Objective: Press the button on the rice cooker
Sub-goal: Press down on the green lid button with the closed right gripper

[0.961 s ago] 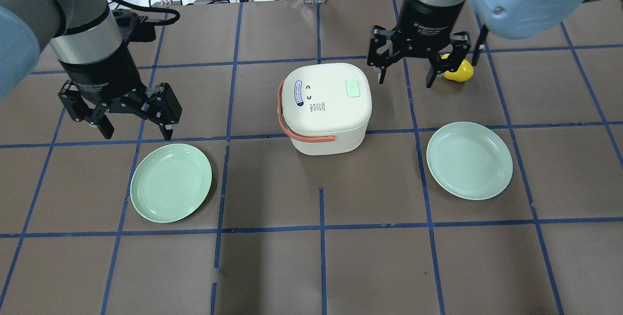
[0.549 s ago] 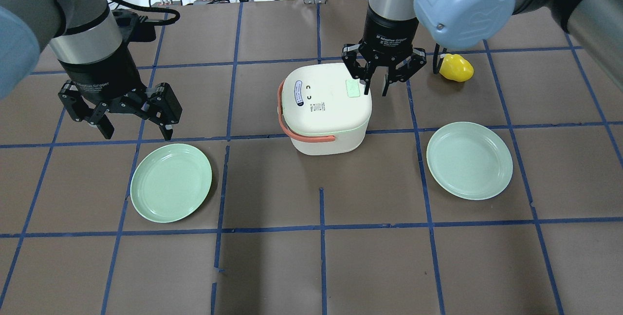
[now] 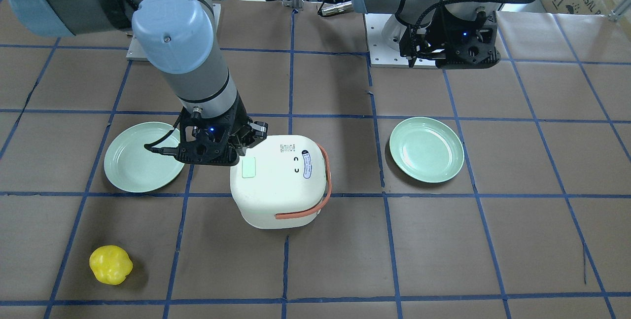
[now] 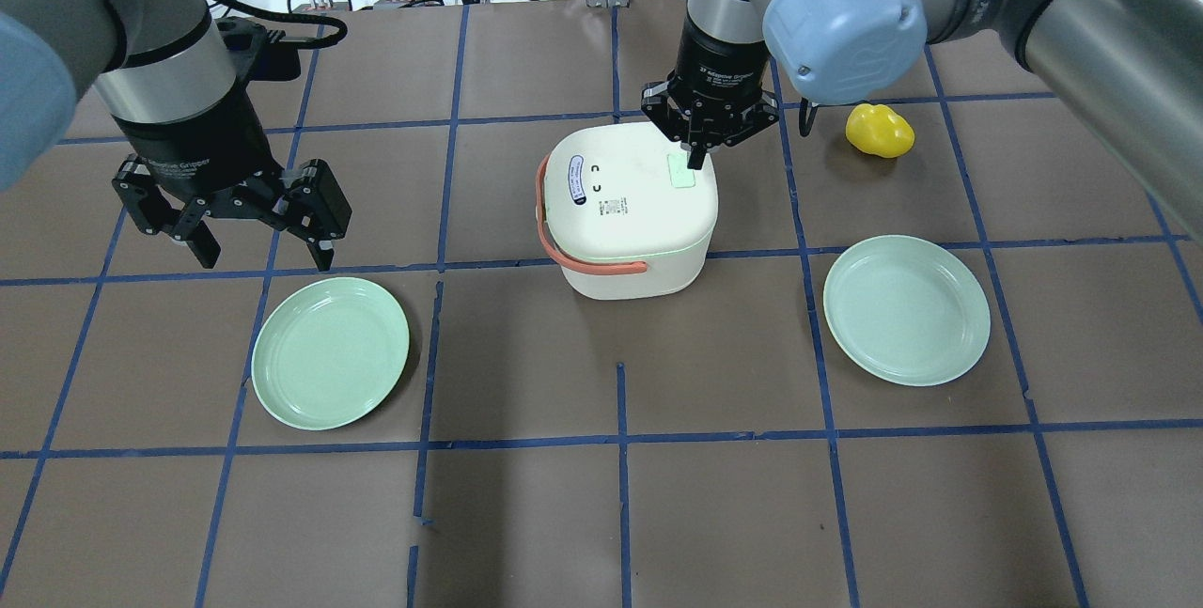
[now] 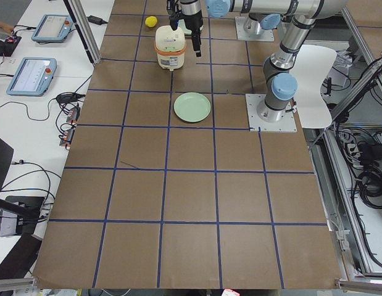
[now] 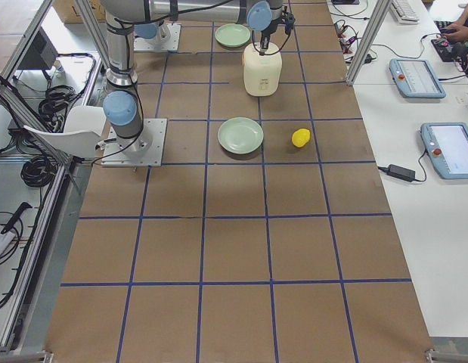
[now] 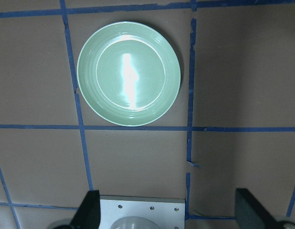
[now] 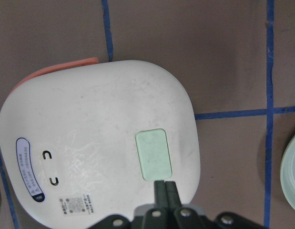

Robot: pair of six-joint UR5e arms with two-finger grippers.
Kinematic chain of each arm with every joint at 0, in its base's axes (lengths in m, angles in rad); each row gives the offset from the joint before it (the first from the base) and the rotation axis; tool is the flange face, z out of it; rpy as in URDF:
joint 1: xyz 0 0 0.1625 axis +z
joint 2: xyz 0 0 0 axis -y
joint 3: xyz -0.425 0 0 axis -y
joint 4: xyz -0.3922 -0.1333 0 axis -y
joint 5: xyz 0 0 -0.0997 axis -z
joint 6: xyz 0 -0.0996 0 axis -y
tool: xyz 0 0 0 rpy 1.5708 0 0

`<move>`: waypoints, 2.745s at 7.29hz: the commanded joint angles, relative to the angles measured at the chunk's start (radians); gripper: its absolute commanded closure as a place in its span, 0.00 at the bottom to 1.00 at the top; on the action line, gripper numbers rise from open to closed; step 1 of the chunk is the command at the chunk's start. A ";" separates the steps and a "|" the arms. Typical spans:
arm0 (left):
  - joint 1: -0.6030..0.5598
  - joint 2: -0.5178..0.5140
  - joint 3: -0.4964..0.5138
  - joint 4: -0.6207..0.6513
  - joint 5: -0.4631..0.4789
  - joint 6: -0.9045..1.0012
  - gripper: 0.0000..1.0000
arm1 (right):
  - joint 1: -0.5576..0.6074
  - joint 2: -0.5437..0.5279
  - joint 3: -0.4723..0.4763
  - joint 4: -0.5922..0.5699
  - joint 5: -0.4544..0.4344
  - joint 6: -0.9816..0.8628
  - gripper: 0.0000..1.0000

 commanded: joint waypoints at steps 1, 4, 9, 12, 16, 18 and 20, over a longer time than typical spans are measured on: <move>0.000 0.000 0.000 0.000 0.000 0.002 0.00 | -0.004 0.026 0.001 -0.029 0.001 -0.019 0.88; 0.000 0.000 0.000 0.000 0.000 0.000 0.00 | 0.001 0.069 0.004 -0.077 0.001 -0.019 0.87; 0.000 0.000 0.000 0.000 0.000 0.000 0.00 | 0.001 0.047 -0.070 0.016 0.001 -0.019 0.77; 0.001 0.000 0.000 0.000 0.002 0.000 0.00 | 0.002 0.062 -0.066 0.029 -0.010 -0.017 0.80; 0.000 0.000 0.000 0.000 0.002 0.000 0.00 | 0.004 0.069 -0.042 0.015 -0.010 -0.017 0.83; 0.000 0.000 0.000 0.000 0.000 0.000 0.00 | 0.005 0.078 -0.040 0.015 -0.010 -0.016 0.83; 0.000 0.000 0.000 0.000 0.000 0.000 0.00 | 0.007 0.079 -0.040 0.012 -0.010 -0.016 0.83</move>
